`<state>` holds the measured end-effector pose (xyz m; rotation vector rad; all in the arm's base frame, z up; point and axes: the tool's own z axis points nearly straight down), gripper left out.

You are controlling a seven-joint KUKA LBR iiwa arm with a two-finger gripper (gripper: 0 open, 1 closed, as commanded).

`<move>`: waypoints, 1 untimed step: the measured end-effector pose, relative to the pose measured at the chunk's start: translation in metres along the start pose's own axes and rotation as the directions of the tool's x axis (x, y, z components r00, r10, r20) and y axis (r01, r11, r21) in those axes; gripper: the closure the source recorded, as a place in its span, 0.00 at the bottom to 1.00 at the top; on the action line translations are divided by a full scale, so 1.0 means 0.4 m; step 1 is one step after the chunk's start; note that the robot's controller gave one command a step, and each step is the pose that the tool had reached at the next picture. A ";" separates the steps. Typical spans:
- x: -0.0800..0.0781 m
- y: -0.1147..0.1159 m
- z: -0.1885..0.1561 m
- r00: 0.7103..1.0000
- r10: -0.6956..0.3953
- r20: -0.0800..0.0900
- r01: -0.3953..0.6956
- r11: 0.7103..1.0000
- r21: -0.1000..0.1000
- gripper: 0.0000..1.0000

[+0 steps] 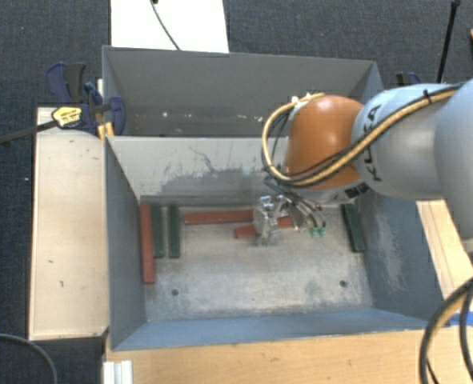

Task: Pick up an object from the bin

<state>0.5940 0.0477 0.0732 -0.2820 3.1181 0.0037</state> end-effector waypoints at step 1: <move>0.074 -0.103 -0.160 0.983 -0.184 -0.003 0.184 0.983 0.003 1.00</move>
Offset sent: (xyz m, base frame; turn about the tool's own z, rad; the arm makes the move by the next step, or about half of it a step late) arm -0.0245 -0.0442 0.0609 -0.1884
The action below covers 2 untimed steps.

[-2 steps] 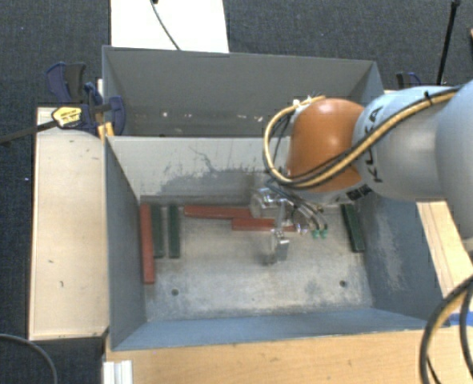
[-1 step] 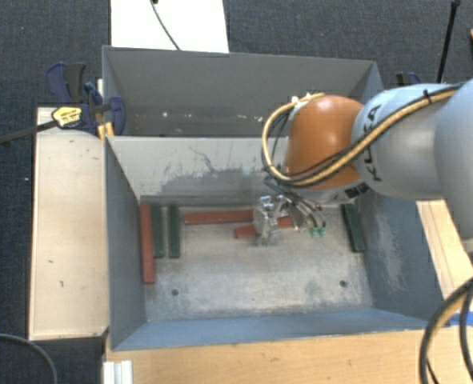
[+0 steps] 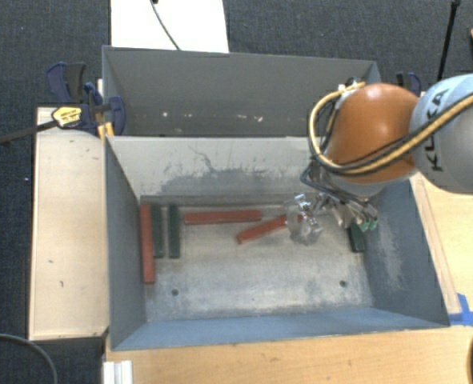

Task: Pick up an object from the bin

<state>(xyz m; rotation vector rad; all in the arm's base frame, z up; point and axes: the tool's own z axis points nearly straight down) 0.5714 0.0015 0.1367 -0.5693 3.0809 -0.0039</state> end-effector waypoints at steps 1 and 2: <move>0.000 0.006 0.005 1.000 0.003 -0.003 -0.003 1.000 -0.004 0.00; -0.051 0.015 0.174 0.998 -0.062 -0.006 0.062 0.998 -0.005 0.00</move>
Offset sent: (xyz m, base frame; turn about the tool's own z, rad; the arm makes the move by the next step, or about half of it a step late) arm 0.0000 0.0000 0.0000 0.0000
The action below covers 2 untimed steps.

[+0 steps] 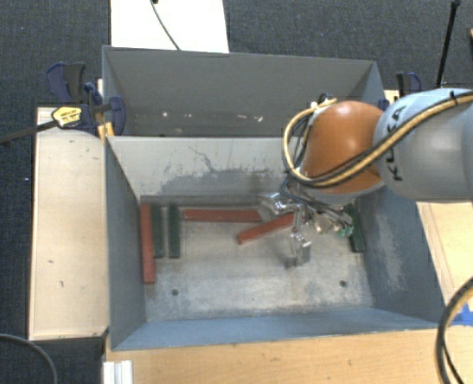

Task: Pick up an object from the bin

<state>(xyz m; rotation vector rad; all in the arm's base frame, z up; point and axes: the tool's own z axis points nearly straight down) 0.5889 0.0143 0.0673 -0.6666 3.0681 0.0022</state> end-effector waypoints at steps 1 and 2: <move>-0.002 -0.002 -0.011 1.000 0.007 0.005 -0.007 1.000 0.001 1.00; 0.096 -0.029 -0.357 0.997 -0.071 0.007 0.070 0.997 0.007 1.00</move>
Offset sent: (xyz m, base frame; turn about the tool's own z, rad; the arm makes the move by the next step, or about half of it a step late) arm 0.0000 0.0000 0.0000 0.0000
